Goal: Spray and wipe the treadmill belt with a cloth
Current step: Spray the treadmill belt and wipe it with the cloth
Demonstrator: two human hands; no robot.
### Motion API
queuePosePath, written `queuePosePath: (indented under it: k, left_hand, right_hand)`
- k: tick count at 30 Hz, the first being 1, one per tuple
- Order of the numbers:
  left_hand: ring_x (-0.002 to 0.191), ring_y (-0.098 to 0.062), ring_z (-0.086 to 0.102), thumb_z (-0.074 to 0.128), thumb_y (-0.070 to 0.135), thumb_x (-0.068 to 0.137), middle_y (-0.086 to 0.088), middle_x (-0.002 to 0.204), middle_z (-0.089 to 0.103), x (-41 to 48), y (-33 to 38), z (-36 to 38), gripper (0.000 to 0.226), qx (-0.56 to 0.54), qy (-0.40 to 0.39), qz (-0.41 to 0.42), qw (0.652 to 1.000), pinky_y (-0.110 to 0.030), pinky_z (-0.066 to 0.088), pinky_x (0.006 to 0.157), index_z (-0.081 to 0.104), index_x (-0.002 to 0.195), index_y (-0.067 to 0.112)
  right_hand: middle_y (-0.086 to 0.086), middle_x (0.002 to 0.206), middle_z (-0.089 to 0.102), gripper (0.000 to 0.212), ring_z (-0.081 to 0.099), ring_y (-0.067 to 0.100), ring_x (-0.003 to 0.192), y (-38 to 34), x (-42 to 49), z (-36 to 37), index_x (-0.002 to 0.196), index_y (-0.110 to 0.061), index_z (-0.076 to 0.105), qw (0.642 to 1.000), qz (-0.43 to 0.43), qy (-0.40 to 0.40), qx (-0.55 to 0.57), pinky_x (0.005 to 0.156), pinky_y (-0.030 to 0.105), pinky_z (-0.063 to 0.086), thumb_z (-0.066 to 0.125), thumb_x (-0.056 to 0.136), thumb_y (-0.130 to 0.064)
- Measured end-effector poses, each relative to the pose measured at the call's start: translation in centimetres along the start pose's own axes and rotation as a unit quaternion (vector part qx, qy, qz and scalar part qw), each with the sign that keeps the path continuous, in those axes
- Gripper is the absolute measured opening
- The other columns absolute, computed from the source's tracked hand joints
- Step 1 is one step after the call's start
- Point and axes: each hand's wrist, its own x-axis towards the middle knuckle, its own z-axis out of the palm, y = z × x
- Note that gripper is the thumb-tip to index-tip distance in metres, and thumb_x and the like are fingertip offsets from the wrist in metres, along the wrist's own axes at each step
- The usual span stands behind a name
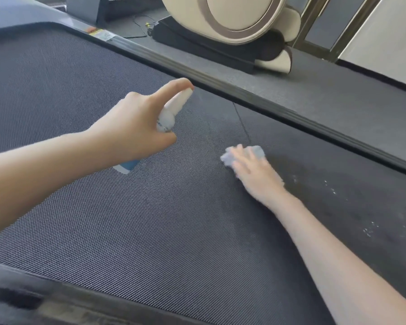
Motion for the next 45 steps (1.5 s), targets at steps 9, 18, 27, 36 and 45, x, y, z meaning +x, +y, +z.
queuePosePath:
  k: [9,18,27,36,45]
  left_hand:
    - [0.063,-0.027,0.053,0.063,0.021,0.075,-0.005,0.066,0.054,-0.5,-0.1,-0.9,0.076,0.019,0.002,0.006,1.000,-0.032,0.041,0.064,0.030,0.140,0.042]
    - [0.060,-0.019,0.051,0.063,0.013,0.076,-0.003,0.065,0.053,-1.2,-0.6,-2.1,0.076,0.027,0.002,0.004,1.000,-0.031,0.039,0.060,0.031,0.141,0.040]
    - [0.056,-0.015,0.046,0.064,0.014,0.074,0.001,0.060,0.048,-1.4,-0.6,-1.5,0.079,0.039,0.001,0.016,0.999,-0.029,0.030,0.055,0.031,0.141,0.040]
    - [0.060,-0.026,0.052,0.064,0.015,0.075,-0.007,0.064,0.055,-1.3,-1.1,-0.6,0.078,0.030,-0.018,0.014,0.999,-0.030,0.038,0.060,0.031,0.143,0.037]
    - [0.056,-0.008,0.046,0.063,0.012,0.075,0.004,0.056,0.047,-1.1,-0.8,-0.8,0.077,0.018,-0.007,0.016,1.000,-0.025,0.035,0.051,0.033,0.141,0.036]
  right_hand:
    - [-0.015,0.155,0.022,0.053,0.010,0.003,0.143,-4.7,-3.8,2.9,0.146,-0.037,0.025,0.981,-0.191,0.032,0.007,0.117,0.033,0.004,0.019,0.093,-0.040]
    - [-0.002,0.159,0.013,0.047,0.006,0.020,0.146,8.3,2.2,0.2,0.148,-0.032,0.022,0.980,0.196,0.036,-0.002,0.117,0.049,0.005,0.018,0.102,-0.036]
    - [0.003,0.153,0.031,0.047,0.019,0.023,0.144,-7.1,-1.9,3.2,0.142,-0.022,0.040,0.983,-0.182,0.027,0.023,0.116,0.050,0.014,0.024,0.098,-0.031]
    - [-0.005,0.158,0.016,0.053,0.010,0.015,0.145,1.1,-0.4,2.1,0.149,-0.026,0.020,0.996,-0.057,0.035,-0.054,0.115,0.055,0.012,0.015,0.098,-0.039]
    - [-0.014,0.132,0.046,0.039,0.037,0.013,0.129,-0.8,-3.9,1.7,0.138,-0.027,0.044,0.984,-0.121,0.028,0.127,0.108,0.037,0.026,0.036,0.101,-0.034]
